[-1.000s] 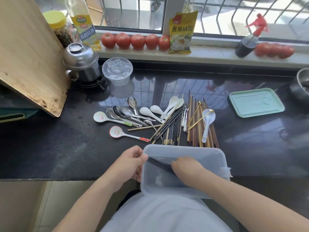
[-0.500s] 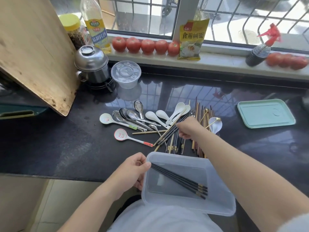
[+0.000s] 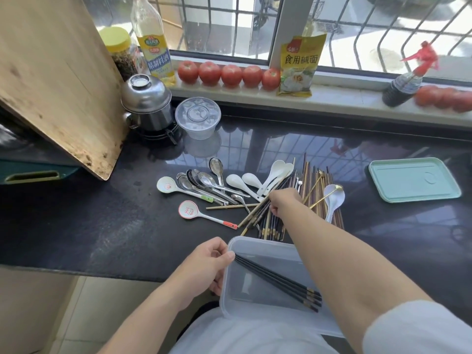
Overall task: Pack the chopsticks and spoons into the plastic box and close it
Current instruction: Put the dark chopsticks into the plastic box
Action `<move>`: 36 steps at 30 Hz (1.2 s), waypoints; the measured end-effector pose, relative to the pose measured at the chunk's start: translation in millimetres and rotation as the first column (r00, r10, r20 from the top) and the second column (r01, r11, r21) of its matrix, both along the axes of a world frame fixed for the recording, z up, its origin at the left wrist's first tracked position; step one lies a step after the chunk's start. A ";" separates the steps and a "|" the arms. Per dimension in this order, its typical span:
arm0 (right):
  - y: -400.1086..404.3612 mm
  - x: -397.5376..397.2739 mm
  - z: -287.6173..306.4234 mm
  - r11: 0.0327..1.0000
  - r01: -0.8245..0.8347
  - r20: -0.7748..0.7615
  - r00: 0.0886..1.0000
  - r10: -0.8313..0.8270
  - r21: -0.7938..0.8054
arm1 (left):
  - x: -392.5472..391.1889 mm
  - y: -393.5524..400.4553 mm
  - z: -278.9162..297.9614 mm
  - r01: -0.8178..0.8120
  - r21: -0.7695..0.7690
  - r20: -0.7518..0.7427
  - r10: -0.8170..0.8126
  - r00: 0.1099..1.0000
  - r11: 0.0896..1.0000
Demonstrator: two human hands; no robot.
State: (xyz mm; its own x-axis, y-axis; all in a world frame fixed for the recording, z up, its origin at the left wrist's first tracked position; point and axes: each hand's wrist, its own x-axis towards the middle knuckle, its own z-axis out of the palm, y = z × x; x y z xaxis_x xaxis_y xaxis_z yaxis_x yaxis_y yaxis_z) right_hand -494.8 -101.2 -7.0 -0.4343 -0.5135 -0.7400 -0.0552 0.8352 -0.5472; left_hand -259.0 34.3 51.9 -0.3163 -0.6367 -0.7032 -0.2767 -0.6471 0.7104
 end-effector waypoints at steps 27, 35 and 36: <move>132.2 4.3 142.8 0.109 -0.982 -0.074 0.099 0.992 0.152 | 1.4 -4.8 2.7 0.038 0.030 -0.056 -0.036 0.998 0.999; 5.1 -21.8 30.9 0.951 -0.307 -0.185 0.934 0.305 0.018 | 1.1 0.4 1.9 0.040 0.007 -0.013 -0.040 0.999 0.999; 1.2 -20.4 18.3 0.971 -0.237 -0.182 0.954 0.239 0.031 | 1.4 2.1 1.3 0.036 0.005 -0.004 -0.036 0.999 0.999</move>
State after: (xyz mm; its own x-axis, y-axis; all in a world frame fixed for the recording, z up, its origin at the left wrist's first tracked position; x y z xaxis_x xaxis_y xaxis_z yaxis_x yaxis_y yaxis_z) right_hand -515.1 -100.0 11.3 -0.4284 -0.6122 -0.6646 -0.3515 0.7905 -0.5016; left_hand -257.5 36.4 53.3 -0.3415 -0.6216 -0.7050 -0.2974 -0.6401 0.7084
